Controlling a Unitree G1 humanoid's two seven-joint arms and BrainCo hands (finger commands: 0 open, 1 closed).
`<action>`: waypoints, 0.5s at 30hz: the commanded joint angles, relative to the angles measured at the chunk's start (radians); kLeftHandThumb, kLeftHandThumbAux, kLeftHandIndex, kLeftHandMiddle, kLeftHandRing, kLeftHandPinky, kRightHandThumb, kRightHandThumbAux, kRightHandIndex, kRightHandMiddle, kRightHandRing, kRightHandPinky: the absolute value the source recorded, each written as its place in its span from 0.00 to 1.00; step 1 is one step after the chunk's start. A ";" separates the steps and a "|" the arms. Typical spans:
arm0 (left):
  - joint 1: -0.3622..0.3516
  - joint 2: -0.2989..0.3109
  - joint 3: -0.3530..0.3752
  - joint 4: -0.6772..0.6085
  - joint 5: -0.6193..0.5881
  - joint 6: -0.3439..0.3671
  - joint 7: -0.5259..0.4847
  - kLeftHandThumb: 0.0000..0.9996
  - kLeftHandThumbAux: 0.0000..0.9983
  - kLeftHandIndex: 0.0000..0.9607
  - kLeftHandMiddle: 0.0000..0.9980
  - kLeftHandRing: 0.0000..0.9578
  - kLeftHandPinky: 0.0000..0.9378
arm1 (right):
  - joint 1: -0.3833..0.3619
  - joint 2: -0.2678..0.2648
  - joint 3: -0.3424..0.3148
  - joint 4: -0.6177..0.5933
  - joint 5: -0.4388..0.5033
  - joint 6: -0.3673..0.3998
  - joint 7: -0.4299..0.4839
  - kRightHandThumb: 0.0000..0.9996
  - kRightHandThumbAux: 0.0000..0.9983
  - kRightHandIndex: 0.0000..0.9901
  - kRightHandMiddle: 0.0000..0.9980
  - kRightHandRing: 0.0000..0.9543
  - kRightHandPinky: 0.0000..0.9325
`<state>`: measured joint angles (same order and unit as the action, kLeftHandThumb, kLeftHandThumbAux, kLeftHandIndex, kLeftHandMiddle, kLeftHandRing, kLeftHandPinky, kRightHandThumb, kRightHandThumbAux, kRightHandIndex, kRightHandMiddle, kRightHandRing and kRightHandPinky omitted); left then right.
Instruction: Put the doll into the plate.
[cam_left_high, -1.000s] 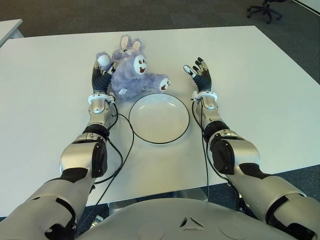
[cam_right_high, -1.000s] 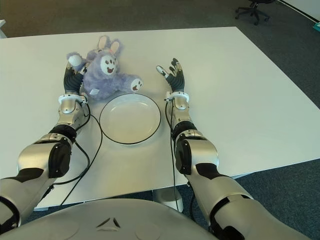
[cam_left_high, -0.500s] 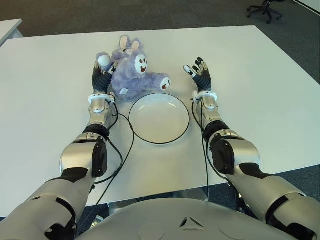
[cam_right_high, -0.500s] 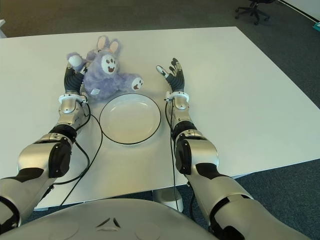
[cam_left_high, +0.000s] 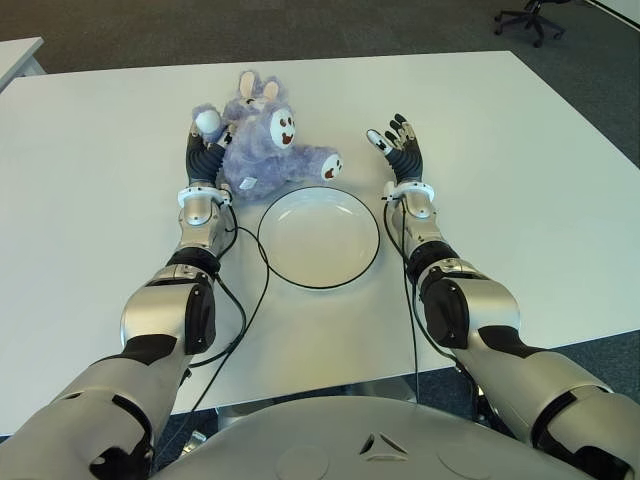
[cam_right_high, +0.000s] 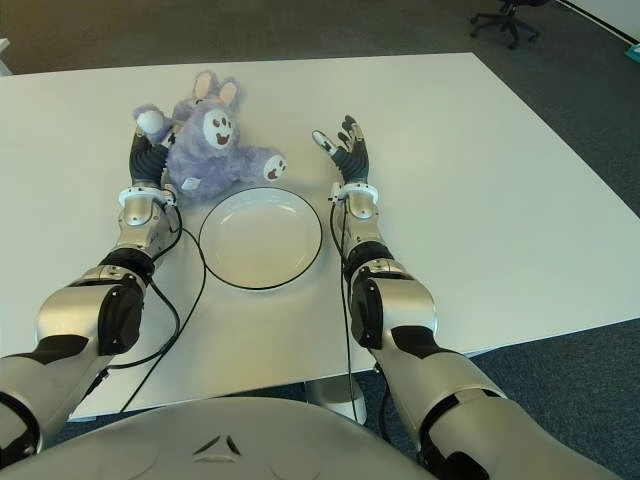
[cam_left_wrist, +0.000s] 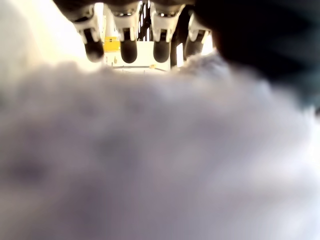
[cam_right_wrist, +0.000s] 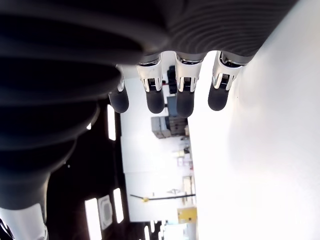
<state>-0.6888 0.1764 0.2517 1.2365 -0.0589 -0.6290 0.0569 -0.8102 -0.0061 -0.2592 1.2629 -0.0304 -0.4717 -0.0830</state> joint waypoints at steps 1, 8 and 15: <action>-0.012 -0.015 -0.010 0.011 0.008 0.019 0.002 0.36 0.62 0.04 0.06 0.05 0.07 | 0.139 0.028 -0.006 0.085 0.008 0.079 -0.001 0.02 0.66 0.06 0.08 0.08 0.08; -0.011 -0.017 -0.011 0.010 0.012 0.010 0.010 0.39 0.62 0.04 0.06 0.05 0.07 | 0.140 0.027 -0.006 0.085 0.008 0.080 -0.002 0.02 0.66 0.06 0.08 0.08 0.08; -0.014 -0.019 -0.015 0.009 0.018 0.010 0.024 0.44 0.59 0.05 0.07 0.06 0.09 | 0.142 0.026 -0.007 0.085 0.009 0.080 0.000 0.02 0.66 0.06 0.08 0.08 0.07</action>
<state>-0.6941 0.1680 0.2512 1.2362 -0.0583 -0.6313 0.0644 -0.8132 -0.0061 -0.2588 1.2628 -0.0304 -0.4717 -0.0826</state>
